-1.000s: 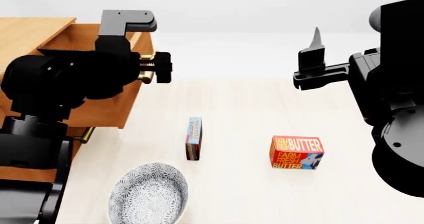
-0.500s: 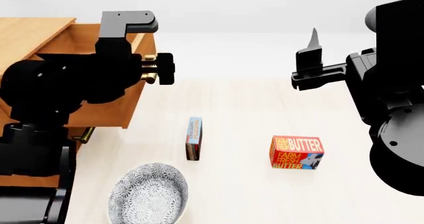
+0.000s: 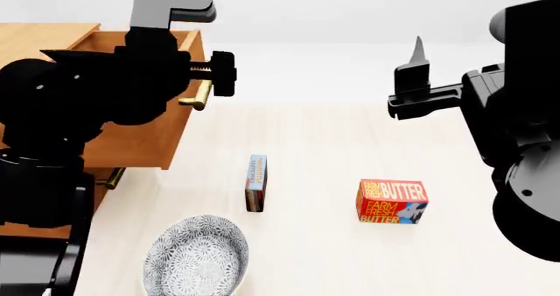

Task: Put the chocolate pudding in the top drawer of the cabinet and close it.

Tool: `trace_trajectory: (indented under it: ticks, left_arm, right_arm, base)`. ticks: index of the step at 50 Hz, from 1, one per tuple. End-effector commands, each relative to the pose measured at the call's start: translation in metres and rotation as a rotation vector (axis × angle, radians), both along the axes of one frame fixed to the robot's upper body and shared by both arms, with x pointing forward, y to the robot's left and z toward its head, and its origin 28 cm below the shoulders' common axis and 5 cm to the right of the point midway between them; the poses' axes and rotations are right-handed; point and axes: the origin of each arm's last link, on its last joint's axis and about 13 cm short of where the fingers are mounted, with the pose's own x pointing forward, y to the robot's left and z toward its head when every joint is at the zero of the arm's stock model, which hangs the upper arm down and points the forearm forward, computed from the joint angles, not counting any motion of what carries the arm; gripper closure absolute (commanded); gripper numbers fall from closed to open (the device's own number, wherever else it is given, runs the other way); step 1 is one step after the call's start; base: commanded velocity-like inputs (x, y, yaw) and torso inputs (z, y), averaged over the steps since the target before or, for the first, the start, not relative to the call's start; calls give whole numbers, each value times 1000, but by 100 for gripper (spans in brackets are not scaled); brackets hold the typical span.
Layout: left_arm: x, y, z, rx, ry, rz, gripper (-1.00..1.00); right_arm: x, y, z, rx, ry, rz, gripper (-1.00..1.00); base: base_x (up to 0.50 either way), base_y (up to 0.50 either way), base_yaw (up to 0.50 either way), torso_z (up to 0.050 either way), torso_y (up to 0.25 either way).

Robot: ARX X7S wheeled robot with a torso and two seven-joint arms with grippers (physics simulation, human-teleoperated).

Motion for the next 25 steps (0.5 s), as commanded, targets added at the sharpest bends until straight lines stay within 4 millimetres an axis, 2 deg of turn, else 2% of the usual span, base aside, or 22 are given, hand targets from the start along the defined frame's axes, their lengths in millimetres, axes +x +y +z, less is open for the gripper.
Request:
trace_trajectory:
  ticks: [1,9,13,19,25]
  left_arm:
    - [-28,-29,69,-116,-251,-206,-100]
    - [-39,-31,85,-109,-287,-212,-100]
    - [-48,-36,86,-117,-287,-252,-100]
    - [-59,-46,73,-111,-265,-326,-100]
    - [-69,-63,51,-95,-235,-401,-100]
  right_arm:
    - [-3,-1,0,7,-4,0,-100]
    - [-7,-3,1,12,-10,-2,-100]
    - [-7,-4,0,15,-12,-4,-100]
    - [-8,-4,0,16,-14,-4,-100]
    - [-10,-4,2,16,-16,-3,-100]
  base:
    - [0,0,0,0,0]
    - [0,0,0,0,0]
    - [0,0,0,0,0]
    - [0,0,0,0,0]
    - [0,0,0,0,0]
